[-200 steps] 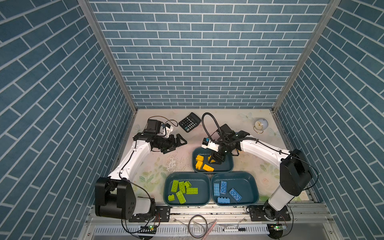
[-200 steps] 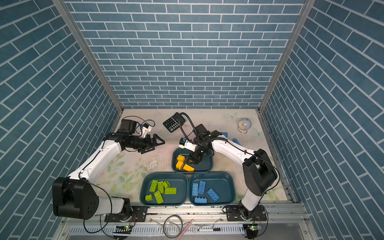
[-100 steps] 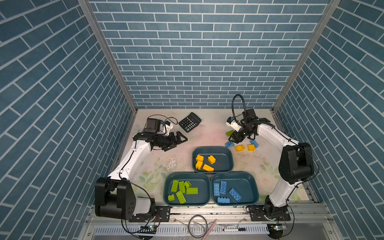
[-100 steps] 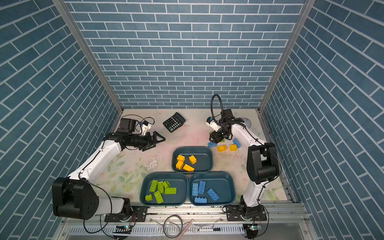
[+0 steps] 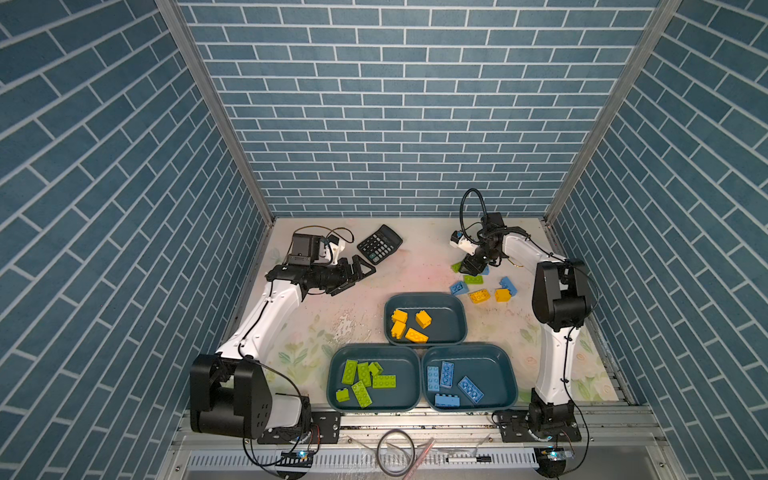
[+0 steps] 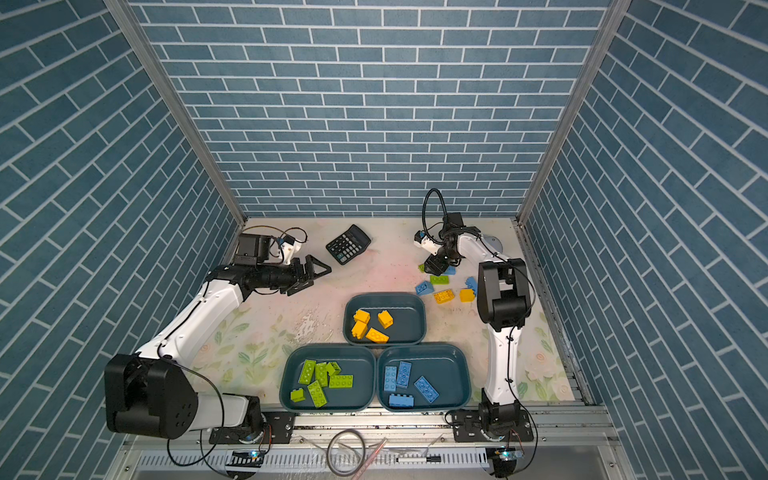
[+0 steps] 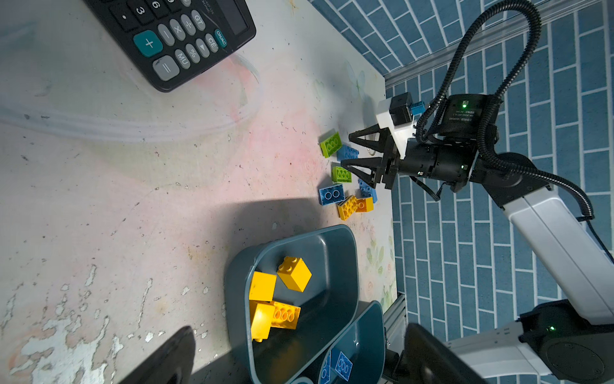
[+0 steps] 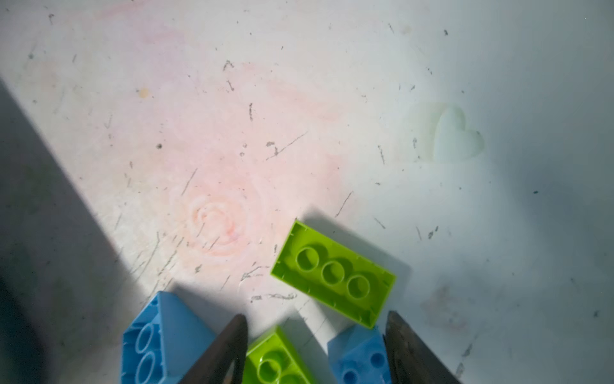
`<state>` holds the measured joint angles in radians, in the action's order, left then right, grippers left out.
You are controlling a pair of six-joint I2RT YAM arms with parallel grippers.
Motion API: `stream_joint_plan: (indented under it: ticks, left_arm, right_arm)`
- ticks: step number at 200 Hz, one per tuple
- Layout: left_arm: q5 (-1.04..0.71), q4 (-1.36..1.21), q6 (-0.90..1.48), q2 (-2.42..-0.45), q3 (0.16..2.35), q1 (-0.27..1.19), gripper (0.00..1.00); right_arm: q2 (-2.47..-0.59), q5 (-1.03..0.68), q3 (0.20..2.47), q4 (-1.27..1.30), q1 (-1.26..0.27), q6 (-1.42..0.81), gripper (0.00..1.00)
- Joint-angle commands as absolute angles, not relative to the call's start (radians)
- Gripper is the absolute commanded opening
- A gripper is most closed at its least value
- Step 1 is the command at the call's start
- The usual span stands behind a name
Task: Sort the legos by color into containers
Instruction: 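Move the right gripper back over the green 2x4 brick, then lower the right gripper around the green 2x4 brick and grasp it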
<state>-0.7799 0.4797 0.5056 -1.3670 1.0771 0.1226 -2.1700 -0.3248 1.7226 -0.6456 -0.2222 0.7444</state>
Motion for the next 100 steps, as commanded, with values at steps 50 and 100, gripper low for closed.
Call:
stream_joint_plan:
  ticks: [50,100]
  left_arm:
    - [-0.808,0.451,0.51,-1.405,1.111,0.111,1.0]
    - [-0.822,0.501,0.473,-1.411,1.116,0.101,1.0]
  right_arm:
    - [-2.28,-0.303,1.811,-0.715,-0.211,0.911,0.67]
    - [-2.33,-0.287,1.866,-0.726,-0.21,0.912,0.67]
